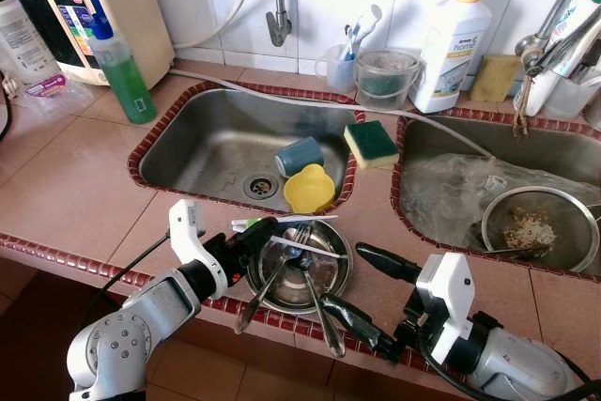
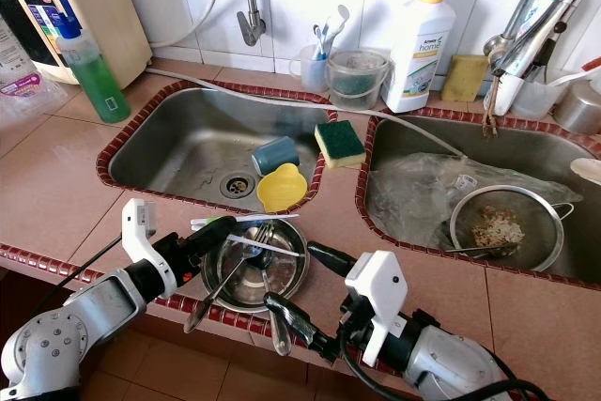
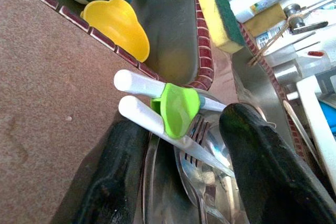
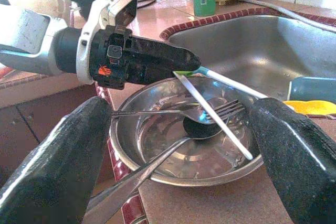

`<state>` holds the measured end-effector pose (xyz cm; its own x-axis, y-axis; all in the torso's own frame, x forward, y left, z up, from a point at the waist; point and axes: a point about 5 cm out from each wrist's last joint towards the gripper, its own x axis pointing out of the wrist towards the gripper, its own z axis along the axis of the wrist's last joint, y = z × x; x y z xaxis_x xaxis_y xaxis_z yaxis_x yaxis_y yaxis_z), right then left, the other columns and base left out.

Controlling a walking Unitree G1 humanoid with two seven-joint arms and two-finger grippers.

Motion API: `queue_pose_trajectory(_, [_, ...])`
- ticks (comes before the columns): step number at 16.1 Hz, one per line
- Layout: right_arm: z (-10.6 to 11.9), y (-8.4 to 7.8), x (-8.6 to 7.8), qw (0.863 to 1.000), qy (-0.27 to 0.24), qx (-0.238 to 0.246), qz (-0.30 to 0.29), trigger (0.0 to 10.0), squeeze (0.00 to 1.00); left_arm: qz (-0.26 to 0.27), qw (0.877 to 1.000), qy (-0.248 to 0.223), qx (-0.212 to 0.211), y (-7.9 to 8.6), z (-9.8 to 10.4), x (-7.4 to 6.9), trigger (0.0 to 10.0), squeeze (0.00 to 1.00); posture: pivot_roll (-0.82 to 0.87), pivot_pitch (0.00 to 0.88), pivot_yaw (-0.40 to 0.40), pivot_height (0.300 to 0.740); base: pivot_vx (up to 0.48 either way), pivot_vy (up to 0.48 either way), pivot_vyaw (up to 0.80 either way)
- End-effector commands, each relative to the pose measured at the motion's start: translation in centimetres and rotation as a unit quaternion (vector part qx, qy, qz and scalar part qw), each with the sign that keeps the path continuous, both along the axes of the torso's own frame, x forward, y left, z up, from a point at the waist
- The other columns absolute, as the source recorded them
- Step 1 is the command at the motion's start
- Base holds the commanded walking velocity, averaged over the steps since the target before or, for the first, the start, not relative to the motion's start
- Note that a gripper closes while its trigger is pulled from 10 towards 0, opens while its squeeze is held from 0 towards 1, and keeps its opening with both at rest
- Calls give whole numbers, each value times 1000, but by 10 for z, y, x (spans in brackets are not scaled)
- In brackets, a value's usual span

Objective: Kitchen organization

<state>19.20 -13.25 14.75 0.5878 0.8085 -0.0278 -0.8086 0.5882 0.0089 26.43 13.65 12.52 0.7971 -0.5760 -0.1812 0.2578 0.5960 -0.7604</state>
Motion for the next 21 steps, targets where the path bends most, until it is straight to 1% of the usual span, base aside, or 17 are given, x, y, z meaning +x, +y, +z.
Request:
queue_pose_trajectory(1, [3,2,-3,1000,-6,1,7,10000,0,6,1000,-2,-2,3,1,0,0,0,-161,91,74,740,0,0,0])
queue_pose_trajectory(21, [2,4,-2,1000,-6,5,4,10000,0,13,1000,-1,-9,4,2,-1,0,0,-155,103,75,740,0,0,0])
